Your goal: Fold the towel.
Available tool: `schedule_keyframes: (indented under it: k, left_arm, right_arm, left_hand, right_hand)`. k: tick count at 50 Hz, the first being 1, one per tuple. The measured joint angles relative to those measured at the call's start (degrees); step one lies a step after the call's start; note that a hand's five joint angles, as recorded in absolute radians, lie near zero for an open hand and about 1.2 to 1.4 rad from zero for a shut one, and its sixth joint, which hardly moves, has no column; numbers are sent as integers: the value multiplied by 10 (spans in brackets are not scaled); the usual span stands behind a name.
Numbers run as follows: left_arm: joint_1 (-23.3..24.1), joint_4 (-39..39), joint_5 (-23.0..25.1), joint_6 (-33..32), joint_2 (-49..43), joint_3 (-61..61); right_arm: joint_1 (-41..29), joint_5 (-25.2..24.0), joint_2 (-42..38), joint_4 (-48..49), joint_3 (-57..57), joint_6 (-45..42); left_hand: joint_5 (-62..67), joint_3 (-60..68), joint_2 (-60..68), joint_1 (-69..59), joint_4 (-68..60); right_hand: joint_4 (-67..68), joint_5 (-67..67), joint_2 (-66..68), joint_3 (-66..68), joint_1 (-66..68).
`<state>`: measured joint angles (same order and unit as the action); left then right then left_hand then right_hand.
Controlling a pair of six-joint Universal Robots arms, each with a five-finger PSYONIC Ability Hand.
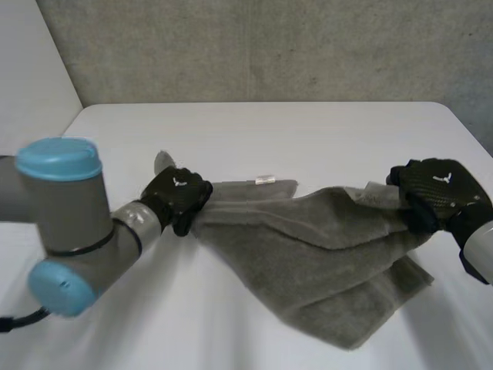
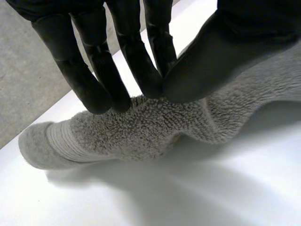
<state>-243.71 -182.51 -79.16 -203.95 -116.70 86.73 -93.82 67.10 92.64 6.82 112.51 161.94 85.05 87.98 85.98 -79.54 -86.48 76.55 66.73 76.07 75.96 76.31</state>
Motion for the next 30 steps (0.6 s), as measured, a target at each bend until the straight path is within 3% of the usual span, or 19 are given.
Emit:
schedule_keyframes:
  k: [7,13,16,18,19,21,30]
  left_arm:
    - [55,-1,1,24,104,134]
    - [104,-2,0,39,127,186]
    - [120,-2,-2,42,130,193]
    - [123,-2,-3,43,134,192]
    - [119,-2,-4,43,139,190]
    - [108,-2,-5,43,147,186]
    - [1,-2,-5,42,197,170]
  right_arm:
    - [13,-12,-19,-60,-54,-3]
    - [20,-40,-57,-115,-97,-6]
    - [21,-51,-72,-137,-116,-8]
    - [21,-55,-77,-148,-126,-9]
    - [20,-56,-79,-155,-134,-9]
    - [20,-56,-78,-160,-142,-9]
    - [10,-53,-32,-162,-175,-9]
  left_hand:
    - [0,1,0,0,0]
    - [0,1,0,0,0]
    - [-36,-48,-49,27,43]
    - [-220,-236,-235,196,238]
    - [-355,-375,-358,313,377]
    - [-439,-463,-443,382,456]
    - [-550,-572,-548,481,544]
  right_hand:
    - [0,0,0,0,0]
    - [-21,-22,-20,-15,-20]
    - [-226,-234,-226,-220,-236]
    - [-347,-360,-347,-342,-348]
    - [-447,-462,-445,-441,-443]
    - [-505,-523,-501,-499,-501]
    - [-555,-573,-535,-532,-537]
